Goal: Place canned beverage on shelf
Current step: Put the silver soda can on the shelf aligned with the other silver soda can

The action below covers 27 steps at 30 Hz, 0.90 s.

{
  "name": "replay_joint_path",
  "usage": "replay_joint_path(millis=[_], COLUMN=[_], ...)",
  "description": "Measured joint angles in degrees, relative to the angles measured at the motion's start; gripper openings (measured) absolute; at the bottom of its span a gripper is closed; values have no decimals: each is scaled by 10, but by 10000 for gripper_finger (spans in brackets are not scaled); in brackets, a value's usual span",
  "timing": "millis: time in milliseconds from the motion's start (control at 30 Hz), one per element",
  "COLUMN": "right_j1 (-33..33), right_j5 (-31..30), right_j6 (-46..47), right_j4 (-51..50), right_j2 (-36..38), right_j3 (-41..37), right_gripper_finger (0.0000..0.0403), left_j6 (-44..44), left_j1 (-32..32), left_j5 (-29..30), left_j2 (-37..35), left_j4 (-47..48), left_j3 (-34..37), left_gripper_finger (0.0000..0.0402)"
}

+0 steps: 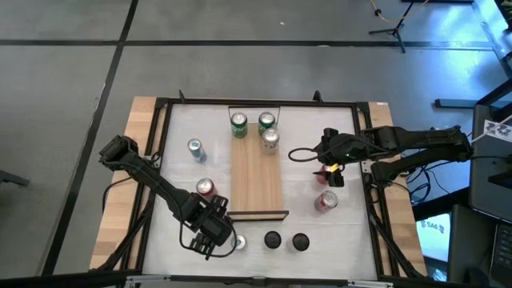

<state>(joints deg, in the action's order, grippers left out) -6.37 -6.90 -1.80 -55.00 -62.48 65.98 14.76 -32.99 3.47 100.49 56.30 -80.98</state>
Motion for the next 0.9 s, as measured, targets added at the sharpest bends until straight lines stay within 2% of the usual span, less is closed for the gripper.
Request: replay_joint_path(millis=[567, 900], right_j1=[0, 0], right_j5=[0, 0], right_j6=[0, 0], right_j4=[0, 0], right_j2=[0, 0], right_j3=[0, 0], right_gripper_finger=[356, 356], left_j6=[1, 8], left_j1=[0, 0], left_j5=[3, 16], left_j2=[0, 2], left_j4=[-19, -19], left_j3=[0, 1], left_gripper_finger=[296, 361])
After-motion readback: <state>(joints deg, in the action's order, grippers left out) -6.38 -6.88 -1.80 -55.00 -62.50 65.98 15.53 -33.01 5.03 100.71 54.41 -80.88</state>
